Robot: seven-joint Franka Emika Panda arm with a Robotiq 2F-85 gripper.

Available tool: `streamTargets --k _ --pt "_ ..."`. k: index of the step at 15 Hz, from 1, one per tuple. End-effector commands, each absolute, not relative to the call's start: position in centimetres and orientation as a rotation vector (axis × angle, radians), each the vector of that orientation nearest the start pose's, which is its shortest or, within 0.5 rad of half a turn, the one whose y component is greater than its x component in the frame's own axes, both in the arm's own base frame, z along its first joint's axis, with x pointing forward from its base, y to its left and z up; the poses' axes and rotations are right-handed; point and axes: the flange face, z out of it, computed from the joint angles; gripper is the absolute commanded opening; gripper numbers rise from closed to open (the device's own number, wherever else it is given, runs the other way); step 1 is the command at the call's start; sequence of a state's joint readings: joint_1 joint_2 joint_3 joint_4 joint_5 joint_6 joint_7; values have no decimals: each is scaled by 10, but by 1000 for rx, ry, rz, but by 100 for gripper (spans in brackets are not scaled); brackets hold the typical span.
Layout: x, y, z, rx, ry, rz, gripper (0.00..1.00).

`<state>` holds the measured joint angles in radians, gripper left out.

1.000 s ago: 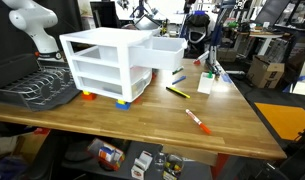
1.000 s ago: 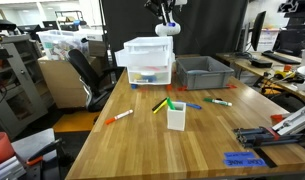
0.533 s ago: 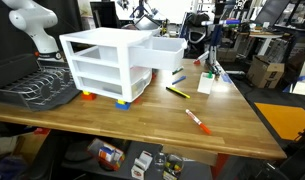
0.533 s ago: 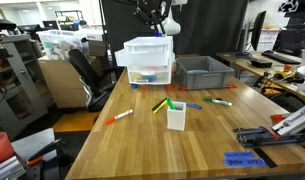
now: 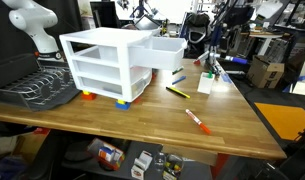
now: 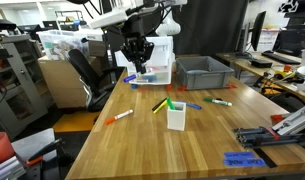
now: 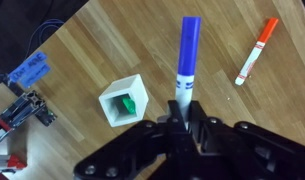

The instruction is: Take the marker out of the open drawer and put it on the table

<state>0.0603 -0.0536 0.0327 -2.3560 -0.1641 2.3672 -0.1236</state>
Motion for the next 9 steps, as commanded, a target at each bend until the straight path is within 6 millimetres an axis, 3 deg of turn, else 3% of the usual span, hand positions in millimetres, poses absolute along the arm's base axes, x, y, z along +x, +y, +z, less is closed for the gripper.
streamTargets --k 1,9 --pt "489 36 319 -3168 -325 -205 4" --pt "471 32 223 -3153 -405 -109 4"
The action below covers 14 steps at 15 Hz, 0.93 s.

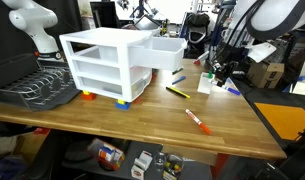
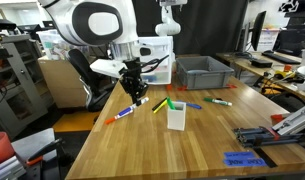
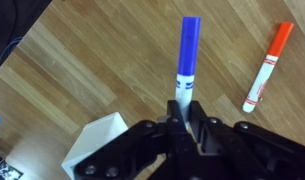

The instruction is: Take the marker out of the open drawer and put it on the table

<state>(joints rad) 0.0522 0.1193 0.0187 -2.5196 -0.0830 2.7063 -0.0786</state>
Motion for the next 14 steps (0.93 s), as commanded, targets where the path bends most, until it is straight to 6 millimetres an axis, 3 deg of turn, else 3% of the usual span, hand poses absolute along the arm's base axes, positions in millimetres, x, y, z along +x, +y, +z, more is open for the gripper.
streamTargets --k 1,6,13,14 --pt "472 30 213 -3154 -433 -92 4" --pt "484 21 180 -3151 -582 -106 4" --pt "500 6 142 -3126 -612 -33 4" --pt "501 4 139 -3114 -616 -18 33"
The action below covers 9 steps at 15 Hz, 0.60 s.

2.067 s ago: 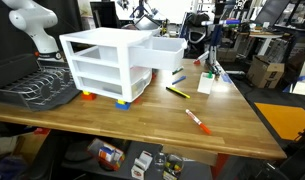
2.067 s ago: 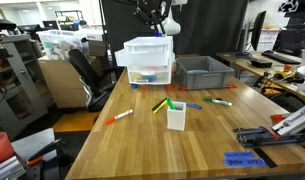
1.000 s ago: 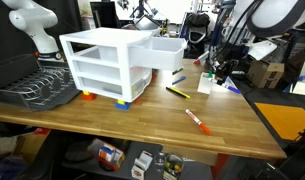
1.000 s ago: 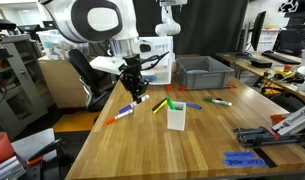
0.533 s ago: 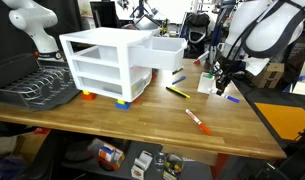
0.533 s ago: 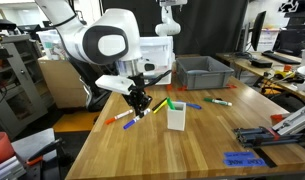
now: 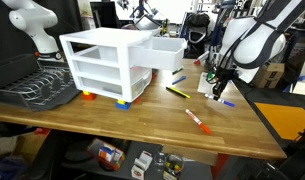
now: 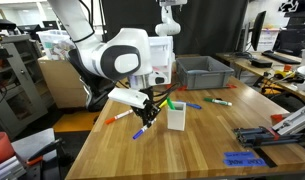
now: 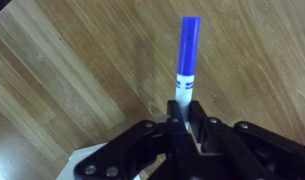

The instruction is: Take the marker out of the open drawer and put it on the table

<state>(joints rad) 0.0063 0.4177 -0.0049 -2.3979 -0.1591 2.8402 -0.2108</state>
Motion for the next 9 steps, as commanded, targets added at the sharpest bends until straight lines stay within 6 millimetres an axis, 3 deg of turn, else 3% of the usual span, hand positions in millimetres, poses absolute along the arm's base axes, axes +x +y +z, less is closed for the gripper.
streamTargets --k 1,4,8,9 --pt "503 5 138 -3104 -627 -24 41" --pt "507 8 146 -3079 -633 -38 62" --pt "508 21 185 -3029 -618 -65 89" --pt "515 20 167 -3064 -603 -99 95"
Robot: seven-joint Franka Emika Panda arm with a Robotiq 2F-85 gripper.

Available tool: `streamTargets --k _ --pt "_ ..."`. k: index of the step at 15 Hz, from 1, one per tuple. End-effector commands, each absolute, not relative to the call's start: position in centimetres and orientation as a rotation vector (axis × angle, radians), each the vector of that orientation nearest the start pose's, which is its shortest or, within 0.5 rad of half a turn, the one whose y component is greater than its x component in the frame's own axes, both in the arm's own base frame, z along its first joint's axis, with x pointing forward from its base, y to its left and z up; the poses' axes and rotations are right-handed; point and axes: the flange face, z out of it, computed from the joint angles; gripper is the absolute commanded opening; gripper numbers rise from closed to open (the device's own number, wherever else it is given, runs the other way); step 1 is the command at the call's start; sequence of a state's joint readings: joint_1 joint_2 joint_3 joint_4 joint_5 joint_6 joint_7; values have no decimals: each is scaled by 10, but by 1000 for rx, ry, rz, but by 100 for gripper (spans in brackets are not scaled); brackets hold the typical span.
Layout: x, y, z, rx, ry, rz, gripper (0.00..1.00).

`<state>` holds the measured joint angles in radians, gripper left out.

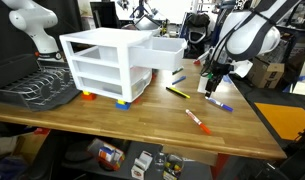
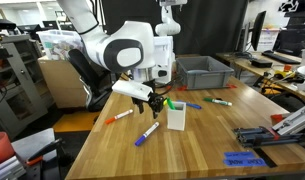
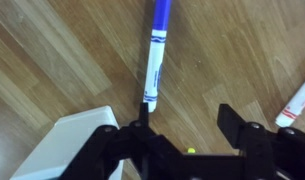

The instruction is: Take the marker out of the open drawer and put it on the table

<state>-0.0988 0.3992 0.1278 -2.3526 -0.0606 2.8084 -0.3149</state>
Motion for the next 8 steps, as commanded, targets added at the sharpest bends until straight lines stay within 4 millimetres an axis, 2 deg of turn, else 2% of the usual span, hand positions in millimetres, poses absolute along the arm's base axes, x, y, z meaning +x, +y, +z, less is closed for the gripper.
streamTargets --k 1,3,4,8 --pt "517 23 176 -3060 -606 -108 78" --pt "515 23 173 -3061 -604 -100 93" --pt "514 22 169 -3060 -601 -91 96" --pt "514 21 167 -3060 -599 -88 96"
